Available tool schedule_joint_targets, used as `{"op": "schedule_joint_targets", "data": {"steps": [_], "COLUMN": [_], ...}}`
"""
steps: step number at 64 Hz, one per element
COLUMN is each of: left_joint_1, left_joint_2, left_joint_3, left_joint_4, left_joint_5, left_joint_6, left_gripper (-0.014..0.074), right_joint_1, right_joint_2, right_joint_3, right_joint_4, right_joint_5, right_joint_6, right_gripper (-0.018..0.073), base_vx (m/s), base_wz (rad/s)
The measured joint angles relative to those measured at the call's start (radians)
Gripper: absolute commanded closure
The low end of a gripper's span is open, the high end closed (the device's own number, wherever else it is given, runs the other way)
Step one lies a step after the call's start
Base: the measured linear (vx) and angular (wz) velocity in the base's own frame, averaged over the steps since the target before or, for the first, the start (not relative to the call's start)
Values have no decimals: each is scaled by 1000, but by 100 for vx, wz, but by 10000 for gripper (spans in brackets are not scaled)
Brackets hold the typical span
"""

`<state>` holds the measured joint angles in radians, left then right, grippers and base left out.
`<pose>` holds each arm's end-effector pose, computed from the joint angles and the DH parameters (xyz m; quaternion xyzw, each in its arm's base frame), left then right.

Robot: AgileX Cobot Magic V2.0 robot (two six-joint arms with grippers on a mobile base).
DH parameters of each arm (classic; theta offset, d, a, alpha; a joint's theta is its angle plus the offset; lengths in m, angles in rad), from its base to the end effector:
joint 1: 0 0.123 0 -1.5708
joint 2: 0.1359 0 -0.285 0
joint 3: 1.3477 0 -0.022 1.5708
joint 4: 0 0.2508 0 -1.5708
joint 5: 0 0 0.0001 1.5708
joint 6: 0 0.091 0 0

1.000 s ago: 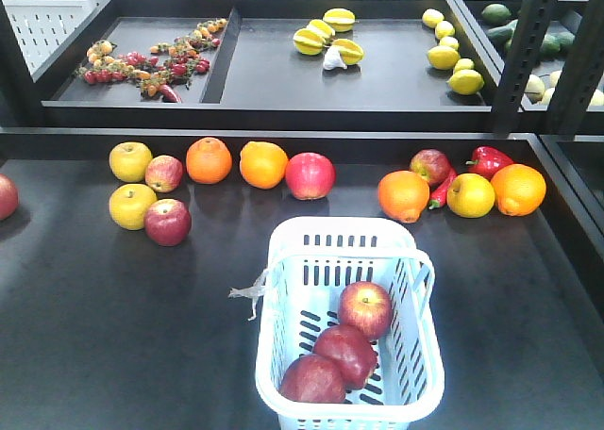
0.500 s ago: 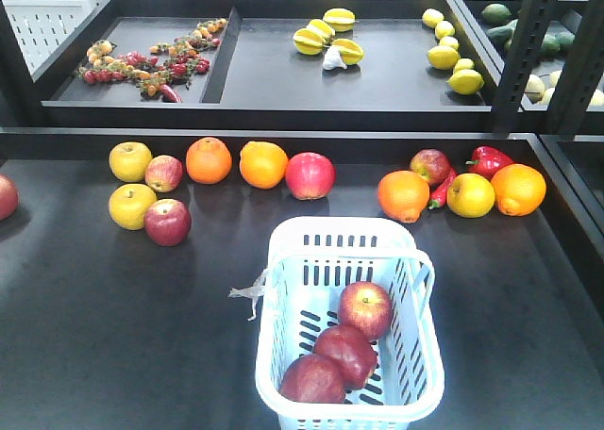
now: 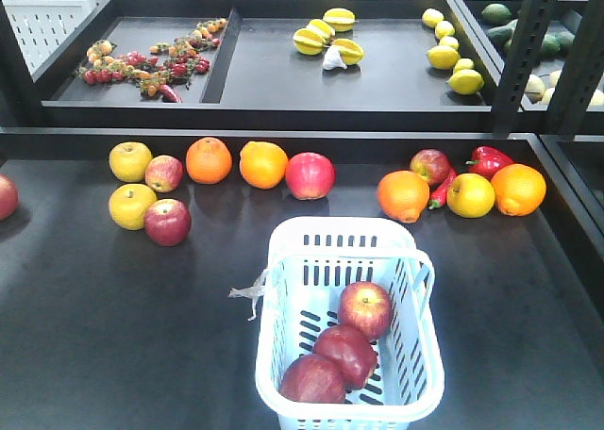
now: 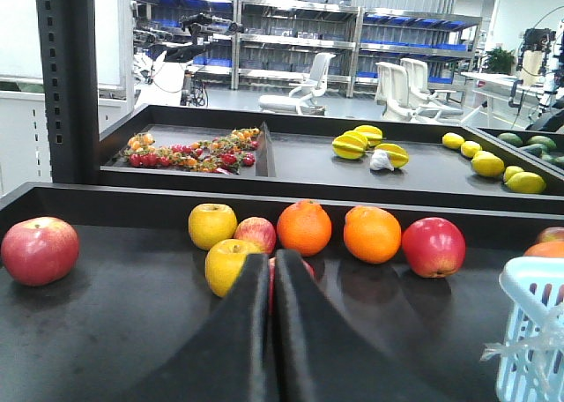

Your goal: Pick three apples into basket with both arms

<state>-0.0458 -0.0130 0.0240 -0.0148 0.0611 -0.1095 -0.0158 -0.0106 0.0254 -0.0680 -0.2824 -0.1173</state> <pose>0.0565 -0.0027 0.2002 -0.0272 0.7012 -0.0608 0.7098 0.0512 0.0009 0.2302 -0.0554 0.5688 -0.0759 0.8171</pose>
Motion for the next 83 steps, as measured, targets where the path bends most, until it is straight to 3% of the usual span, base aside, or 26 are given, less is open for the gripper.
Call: {"op": "schedule_joint_targets", "data": {"steps": [25,41,83], "left_joint_1": [0,0,0], "left_joint_2": [0,0,0], "left_joint_3": [0,0,0], "left_joint_4": [0,0,0], "left_joint_5": [0,0,0], "left_joint_6": [0,0,0], "left_gripper": [603,603,603], "right_joint_1": [0,0,0], "right_joint_2": [0,0,0], "right_joint_3": [3,3,3], "right_joint_4": [11,115,81], "right_joint_5": [208,233,239], "right_joint_6": [13,16,64], "right_gripper": [567,566,566], "base_vx": [0,0,0], "base_wz": [0,0,0]}}
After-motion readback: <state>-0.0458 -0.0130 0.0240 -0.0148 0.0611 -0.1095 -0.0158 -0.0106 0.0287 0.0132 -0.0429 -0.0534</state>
